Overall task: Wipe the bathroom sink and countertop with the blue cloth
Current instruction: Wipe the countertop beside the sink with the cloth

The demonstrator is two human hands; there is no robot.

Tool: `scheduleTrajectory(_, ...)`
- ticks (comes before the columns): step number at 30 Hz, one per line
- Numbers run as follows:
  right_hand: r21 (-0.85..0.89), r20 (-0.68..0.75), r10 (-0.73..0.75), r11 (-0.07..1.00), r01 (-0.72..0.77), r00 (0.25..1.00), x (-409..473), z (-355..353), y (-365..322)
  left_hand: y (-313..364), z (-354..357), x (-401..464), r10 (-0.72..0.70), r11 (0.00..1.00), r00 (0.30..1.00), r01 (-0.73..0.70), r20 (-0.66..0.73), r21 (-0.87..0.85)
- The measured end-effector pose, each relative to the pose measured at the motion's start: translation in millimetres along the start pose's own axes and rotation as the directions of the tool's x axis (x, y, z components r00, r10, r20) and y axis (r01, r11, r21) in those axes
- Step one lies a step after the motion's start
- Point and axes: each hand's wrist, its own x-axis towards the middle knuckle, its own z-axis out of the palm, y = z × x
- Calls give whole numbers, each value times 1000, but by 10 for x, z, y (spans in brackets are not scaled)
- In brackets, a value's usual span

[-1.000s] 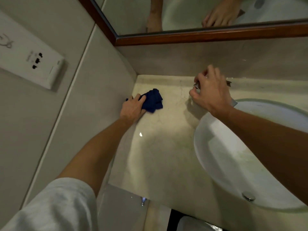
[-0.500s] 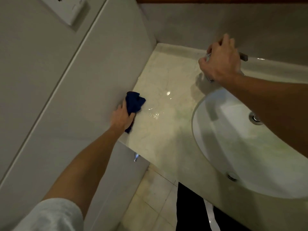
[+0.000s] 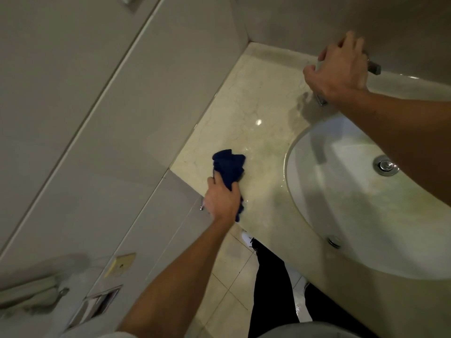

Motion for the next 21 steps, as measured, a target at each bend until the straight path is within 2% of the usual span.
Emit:
scheduleTrajectory(8, 14, 26, 26, 1000, -27, 999, -32, -67, -19, 726, 214, -1026, -55, 987, 994, 69, 94, -145)
scheduleTrajectory(11, 29, 34, 37, 999, -38, 999, -39, -83, -21, 1053, 264, -1242, 0, 958, 992, 36, 127, -284)
scheduleTrajectory(13, 41, 44, 43, 998, -45, 998, -44, -101, -28, 1265, 315, -1372, 78, 901, 977, 16, 199, -433)
scheduleTrajectory(16, 67, 52, 42, 997, -45, 998, -48, -114, -26, 1446, 256, -1374, 191, 735, 948, 34, 255, -678)
scheduleTrajectory(19, 83, 52, 39, 996, -43, 998, -49, -112, -14, 1345, 29, -1055, 244, 674, 944, -1, 221, -739)
scheduleTrajectory(21, 74, 49, 37, 996, -41, 998, -42, -109, -16, 1141, -166, -679, 246, 694, 948, -28, 201, -719)
